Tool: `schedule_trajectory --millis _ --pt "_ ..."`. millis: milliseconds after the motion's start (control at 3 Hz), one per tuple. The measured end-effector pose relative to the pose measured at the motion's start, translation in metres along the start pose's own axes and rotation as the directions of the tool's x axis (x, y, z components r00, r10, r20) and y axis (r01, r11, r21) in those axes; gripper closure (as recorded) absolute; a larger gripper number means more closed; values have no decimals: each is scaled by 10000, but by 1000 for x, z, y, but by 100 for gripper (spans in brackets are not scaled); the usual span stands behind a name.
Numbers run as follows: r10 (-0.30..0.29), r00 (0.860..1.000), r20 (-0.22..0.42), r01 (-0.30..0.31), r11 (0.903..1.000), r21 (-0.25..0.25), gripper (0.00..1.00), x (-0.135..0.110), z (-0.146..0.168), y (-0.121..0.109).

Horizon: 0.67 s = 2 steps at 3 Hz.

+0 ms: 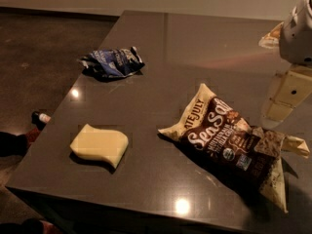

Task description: Move brown chip bag near blue chip bag

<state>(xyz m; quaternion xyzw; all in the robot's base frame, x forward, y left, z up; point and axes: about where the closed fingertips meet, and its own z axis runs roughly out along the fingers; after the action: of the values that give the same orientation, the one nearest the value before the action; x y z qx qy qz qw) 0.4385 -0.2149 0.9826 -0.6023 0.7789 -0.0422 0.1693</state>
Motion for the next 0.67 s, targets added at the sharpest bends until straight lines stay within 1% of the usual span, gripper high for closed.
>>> schedule_trajectory --millis 333,667 --pt "56 10000 55 -56 10000 -78 0 -1 1 2" --pt "322 9990 304 -308 9985 -443 0 -4 6 9"
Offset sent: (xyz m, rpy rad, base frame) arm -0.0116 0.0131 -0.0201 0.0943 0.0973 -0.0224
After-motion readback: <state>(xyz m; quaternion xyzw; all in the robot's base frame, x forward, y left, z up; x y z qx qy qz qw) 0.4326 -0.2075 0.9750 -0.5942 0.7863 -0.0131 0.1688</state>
